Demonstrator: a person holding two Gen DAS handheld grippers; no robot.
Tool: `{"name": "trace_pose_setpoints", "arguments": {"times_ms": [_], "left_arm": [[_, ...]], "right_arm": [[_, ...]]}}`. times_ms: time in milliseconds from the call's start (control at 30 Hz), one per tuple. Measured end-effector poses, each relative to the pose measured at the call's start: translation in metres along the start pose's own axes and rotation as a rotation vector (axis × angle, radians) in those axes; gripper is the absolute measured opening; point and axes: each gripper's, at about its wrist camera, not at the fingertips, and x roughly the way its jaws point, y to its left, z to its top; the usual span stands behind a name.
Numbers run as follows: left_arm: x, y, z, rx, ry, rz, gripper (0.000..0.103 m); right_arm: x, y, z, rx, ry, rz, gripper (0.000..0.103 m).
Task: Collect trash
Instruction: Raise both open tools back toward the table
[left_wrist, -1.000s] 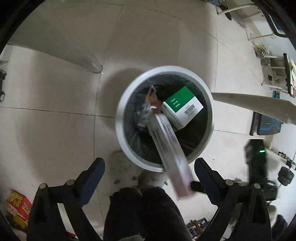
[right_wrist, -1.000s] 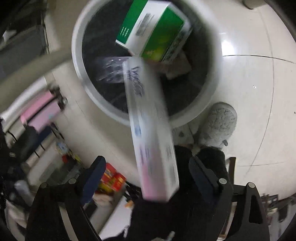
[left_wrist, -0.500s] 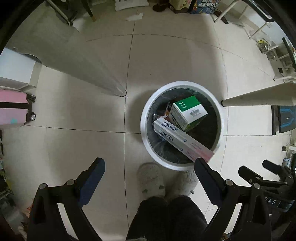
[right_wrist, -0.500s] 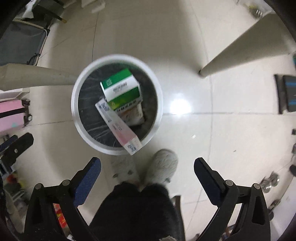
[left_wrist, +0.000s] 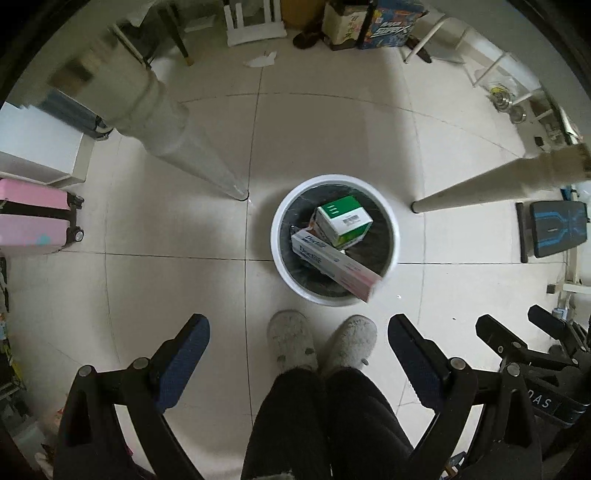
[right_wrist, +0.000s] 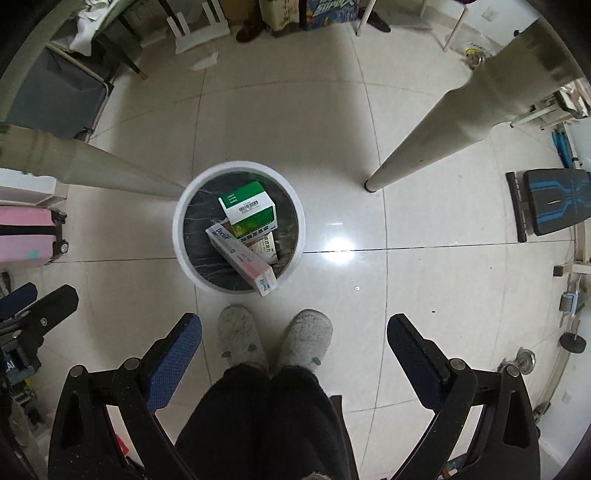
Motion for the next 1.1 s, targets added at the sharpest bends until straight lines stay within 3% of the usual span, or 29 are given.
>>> {"name": "trace_pose_setpoints", "arguments": {"times_ms": [567, 767, 933, 1100], "left_arm": [[-0.158, -0.001, -0.027, 0.052, -0.091, -0.025, 0.099], [-0.212, 0.005, -0.018, 0.058, -0.157, -0.029, 0.099], [-0.256, 0.011, 0.018, 0.017, -0.275, 0.006, 0.099], [-0.287, 0.020, 0.077, -0.033, -0.367, 0.065, 0.103]], "right_arm": [[-0.207, 0.005, -0.035, 0.019, -0.103, 0.045, 0.101], [-0.272, 0.017, -0.036, 0.056, -0.129, 0.094, 0.101], [-0.322, 0.028, -0.003, 0.073, -0.183, 0.158, 0.102], [-0.360, 0.036, 0.065, 0.044, -0.246, 0.164, 0.102]]}}
